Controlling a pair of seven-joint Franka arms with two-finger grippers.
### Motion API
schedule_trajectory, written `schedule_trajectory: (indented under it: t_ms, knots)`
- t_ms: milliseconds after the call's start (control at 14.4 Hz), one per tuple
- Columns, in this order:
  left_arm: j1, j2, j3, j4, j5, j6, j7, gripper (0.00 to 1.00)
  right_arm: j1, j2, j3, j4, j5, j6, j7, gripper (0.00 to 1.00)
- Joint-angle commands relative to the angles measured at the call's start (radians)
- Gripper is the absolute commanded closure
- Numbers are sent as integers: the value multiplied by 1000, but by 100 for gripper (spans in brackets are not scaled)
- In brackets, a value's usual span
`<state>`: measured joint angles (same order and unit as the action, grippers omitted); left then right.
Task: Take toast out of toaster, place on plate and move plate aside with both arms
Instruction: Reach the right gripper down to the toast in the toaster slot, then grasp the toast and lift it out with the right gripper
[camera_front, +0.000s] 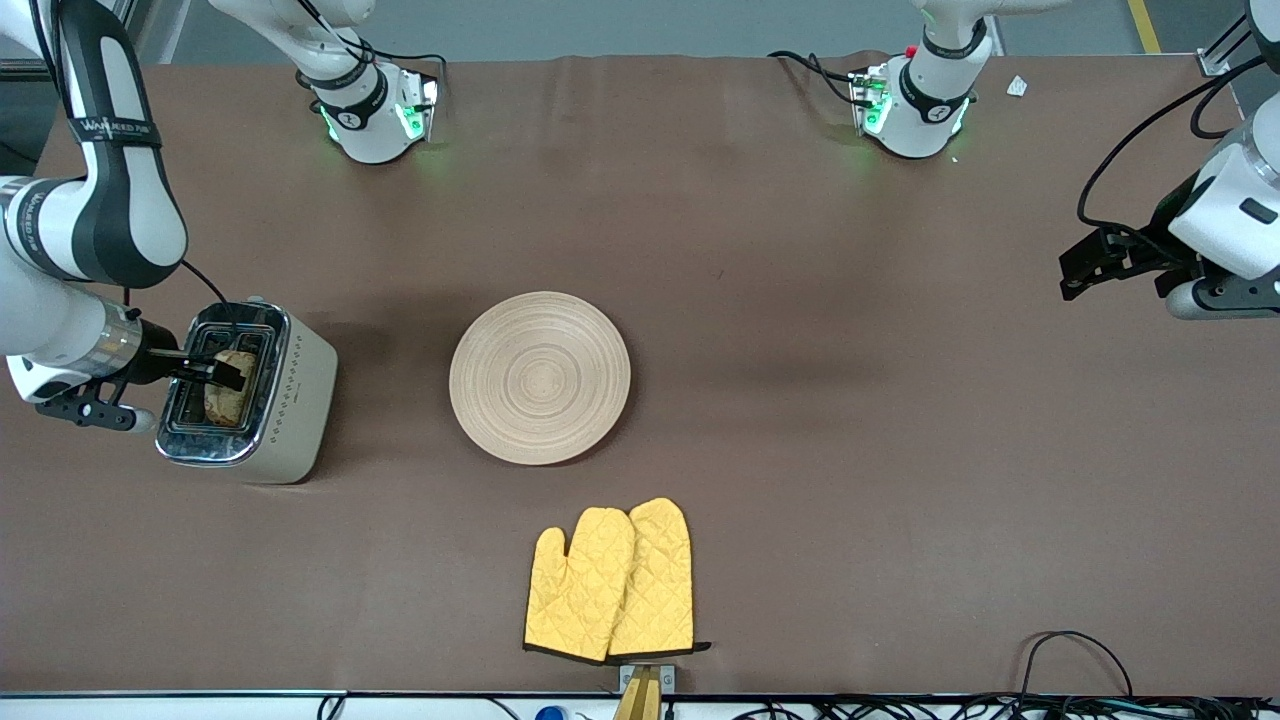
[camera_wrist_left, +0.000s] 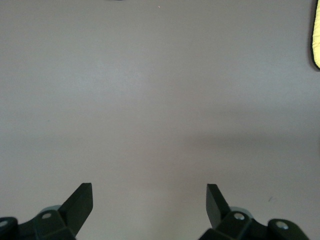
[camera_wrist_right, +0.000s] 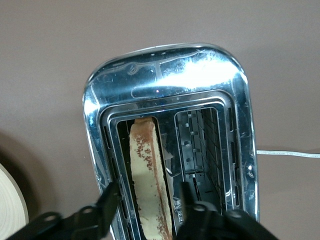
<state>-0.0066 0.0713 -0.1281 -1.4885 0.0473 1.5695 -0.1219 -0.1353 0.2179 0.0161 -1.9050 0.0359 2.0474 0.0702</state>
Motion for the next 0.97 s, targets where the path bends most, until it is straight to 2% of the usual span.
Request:
schedule_trajectory:
  t_ms: [0,277,485,554,693,901]
  knots:
    - [-4,18,-1,33,12,-13,-8,0,3,0,4,-11,6,11,-12,98]
    - [-4,18,-1,33,14,-13,-7,0,37,-8,8,29,6,-13,2,100]
    - [-3,18,-1,33,14,-13,-7,0,100,-12,10,212,9,-250,80,100]
    - [-3,18,-1,33,14,-13,-7,0,155,-17,10,237,9,-274,133,100]
    - [-1,18,-1,33,14,-13,-7,0,283,-22,10,244,6,-259,311,100]
    - [7,16,-1,31,14,-13,5,0,416,-6,10,233,19,-147,385,100]
